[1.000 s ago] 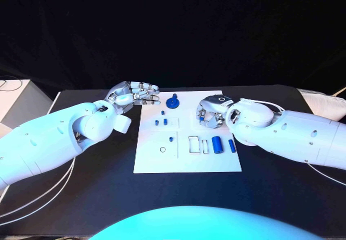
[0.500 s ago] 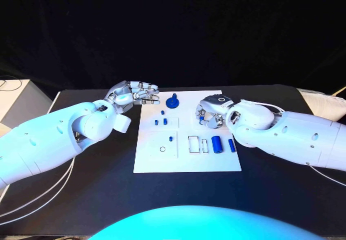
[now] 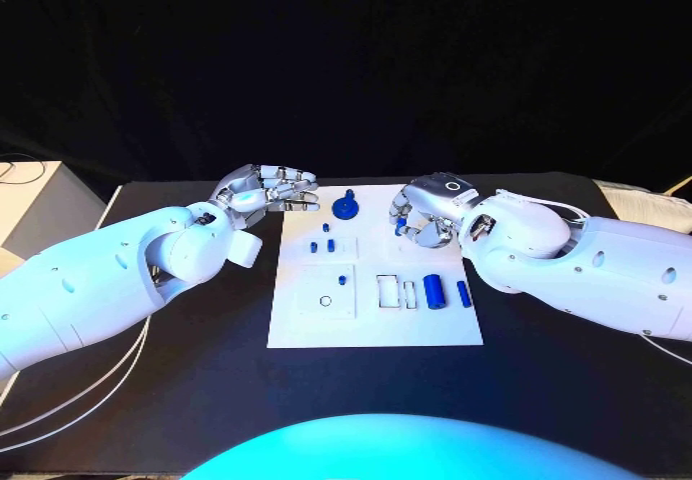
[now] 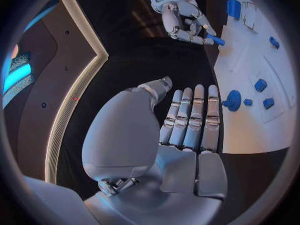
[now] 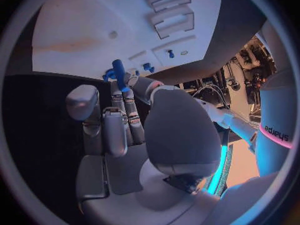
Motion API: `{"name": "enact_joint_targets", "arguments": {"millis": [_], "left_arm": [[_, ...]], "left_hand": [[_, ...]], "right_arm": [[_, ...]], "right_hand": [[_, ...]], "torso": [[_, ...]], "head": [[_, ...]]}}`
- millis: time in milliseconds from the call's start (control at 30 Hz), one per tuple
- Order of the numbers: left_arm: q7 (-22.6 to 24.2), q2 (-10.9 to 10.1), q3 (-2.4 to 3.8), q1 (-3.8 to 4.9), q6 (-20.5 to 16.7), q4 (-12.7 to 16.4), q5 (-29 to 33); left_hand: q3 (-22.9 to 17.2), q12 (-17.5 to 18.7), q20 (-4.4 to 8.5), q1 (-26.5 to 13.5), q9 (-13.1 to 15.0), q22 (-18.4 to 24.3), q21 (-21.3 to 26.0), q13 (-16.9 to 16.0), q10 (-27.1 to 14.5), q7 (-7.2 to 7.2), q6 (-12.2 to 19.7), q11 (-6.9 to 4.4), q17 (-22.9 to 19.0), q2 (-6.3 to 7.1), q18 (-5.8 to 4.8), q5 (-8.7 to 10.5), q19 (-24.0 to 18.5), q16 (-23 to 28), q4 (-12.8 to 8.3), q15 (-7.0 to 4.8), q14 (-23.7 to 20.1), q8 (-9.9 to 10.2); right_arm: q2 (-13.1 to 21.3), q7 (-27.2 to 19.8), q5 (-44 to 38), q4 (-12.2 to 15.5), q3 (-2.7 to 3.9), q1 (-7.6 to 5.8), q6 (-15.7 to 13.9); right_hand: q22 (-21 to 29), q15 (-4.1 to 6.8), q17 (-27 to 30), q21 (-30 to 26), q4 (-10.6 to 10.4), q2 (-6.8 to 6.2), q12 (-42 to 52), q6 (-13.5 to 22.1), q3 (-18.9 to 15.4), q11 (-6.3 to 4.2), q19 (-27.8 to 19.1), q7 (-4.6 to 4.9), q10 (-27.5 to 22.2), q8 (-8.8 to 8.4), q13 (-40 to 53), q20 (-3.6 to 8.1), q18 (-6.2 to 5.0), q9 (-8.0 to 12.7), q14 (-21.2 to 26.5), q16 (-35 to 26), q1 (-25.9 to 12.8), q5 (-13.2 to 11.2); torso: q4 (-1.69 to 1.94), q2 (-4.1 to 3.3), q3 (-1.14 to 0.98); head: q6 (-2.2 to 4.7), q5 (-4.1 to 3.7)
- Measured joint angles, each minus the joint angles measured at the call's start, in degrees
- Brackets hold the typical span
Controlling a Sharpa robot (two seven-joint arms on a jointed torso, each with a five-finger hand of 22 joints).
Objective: Assemble the parts on the task board
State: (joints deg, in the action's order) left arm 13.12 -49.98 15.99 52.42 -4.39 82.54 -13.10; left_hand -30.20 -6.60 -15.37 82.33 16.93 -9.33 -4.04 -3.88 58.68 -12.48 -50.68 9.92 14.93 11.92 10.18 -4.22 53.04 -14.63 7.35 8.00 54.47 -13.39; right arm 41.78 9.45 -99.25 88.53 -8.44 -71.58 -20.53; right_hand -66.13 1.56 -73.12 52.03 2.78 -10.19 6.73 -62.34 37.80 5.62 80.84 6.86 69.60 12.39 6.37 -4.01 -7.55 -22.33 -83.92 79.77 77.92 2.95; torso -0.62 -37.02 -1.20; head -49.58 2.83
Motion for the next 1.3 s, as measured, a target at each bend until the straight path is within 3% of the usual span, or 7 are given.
{"name": "enact_joint_targets", "arguments": {"millis": [233,633,833,1100,1300], "left_arm": [[0.0,0.4,0.00,0.00,0.0,-0.2,0.1],[0.3,1.1,0.00,0.00,-0.2,-0.4,0.3],[0.5,1.3,0.00,0.00,-0.3,-0.4,0.3],[0.6,1.3,0.01,0.00,-0.3,-0.4,0.4],[0.7,1.2,0.01,0.00,-0.4,-0.4,0.4]], "left_hand": [[0.0,0.0,0.00,0.1,0.0,0.1,0.0,0.0,0.0,0.00,0.0,0.00,0.1,-0.08,0.00,0.00,0.0,0.0,0.0,0.00,0.0,0.0],[0.0,-0.2,0.00,0.2,0.0,0.2,0.0,0.0,0.0,0.14,-0.1,0.00,0.1,-0.22,0.00,0.00,0.0,0.0,0.0,0.00,0.0,0.0],[0.0,-0.2,0.00,0.2,0.0,0.2,0.0,0.0,0.0,0.21,-0.2,0.00,0.1,-0.22,0.00,0.00,0.0,0.0,0.0,0.00,0.0,0.0],[0.0,-0.2,0.00,0.2,0.0,0.2,0.0,0.0,0.0,0.21,-0.2,0.00,0.1,-0.22,0.00,0.00,0.0,0.0,0.0,0.00,0.0,0.0],[0.0,-0.2,0.00,0.2,0.0,0.2,0.0,0.0,0.0,0.21,-0.2,0.00,0.1,-0.22,0.00,0.00,0.0,0.0,0.0,0.00,0.0,0.0]], "right_arm": [[-1.6,0.0,0.1,3.6,0.18,0.46,-2.0],[-8.9,-0.9,0.1,4.8,-0.76,4.87,-3.7],[-10.7,-1.5,0.3,4.6,-1.16,6.04,-3.6],[-12.0,-1.9,0.7,2.2,-1.90,7.23,-2.3],[-12.2,-1.8,0.6,1.1,-2.10,7.77,-1.2]], "right_hand": [[0.0,0.00,0.1,0.2,0.0,0.00,0.0,-0.2,0.0,0.00,0.0,-0.18,0.0,0.00,0.0,0.00,0.00,0.0,0.0,0.0,0.0,-0.1],[0.1,0.00,0.2,0.2,0.4,0.00,0.0,-0.2,0.1,0.00,0.0,-0.18,0.0,0.00,0.0,0.00,0.00,0.0,0.0,0.0,0.0,-0.3],[0.1,-0.01,0.3,0.2,0.4,0.00,0.0,-0.2,0.1,0.00,0.0,-0.18,0.0,0.00,0.0,0.00,0.00,0.0,0.0,0.0,0.0,-0.1],[0.2,-0.01,0.3,-0.1,0.4,0.00,0.0,-0.2,0.1,-0.01,0.0,-0.18,0.0,-0.01,0.0,0.00,0.00,0.0,0.0,0.0,0.0,-0.1],[0.3,-0.01,0.3,-0.1,0.4,0.00,0.0,-0.2,0.1,-0.01,0.0,-0.18,0.0,-0.01,0.0,-0.01,0.00,-0.1,0.0,0.0,0.0,-0.1]], "torso": [[-0.06,-0.01,-0.02],[-0.08,-0.01,-0.06],[-0.04,-0.05,-0.04],[-0.04,-0.07,0.01],[-0.05,-0.08,-0.02]], "head": [[0.09,0.58],[-0.03,1.69],[-0.30,2.15],[-0.42,2.50],[-0.42,2.66]]}}
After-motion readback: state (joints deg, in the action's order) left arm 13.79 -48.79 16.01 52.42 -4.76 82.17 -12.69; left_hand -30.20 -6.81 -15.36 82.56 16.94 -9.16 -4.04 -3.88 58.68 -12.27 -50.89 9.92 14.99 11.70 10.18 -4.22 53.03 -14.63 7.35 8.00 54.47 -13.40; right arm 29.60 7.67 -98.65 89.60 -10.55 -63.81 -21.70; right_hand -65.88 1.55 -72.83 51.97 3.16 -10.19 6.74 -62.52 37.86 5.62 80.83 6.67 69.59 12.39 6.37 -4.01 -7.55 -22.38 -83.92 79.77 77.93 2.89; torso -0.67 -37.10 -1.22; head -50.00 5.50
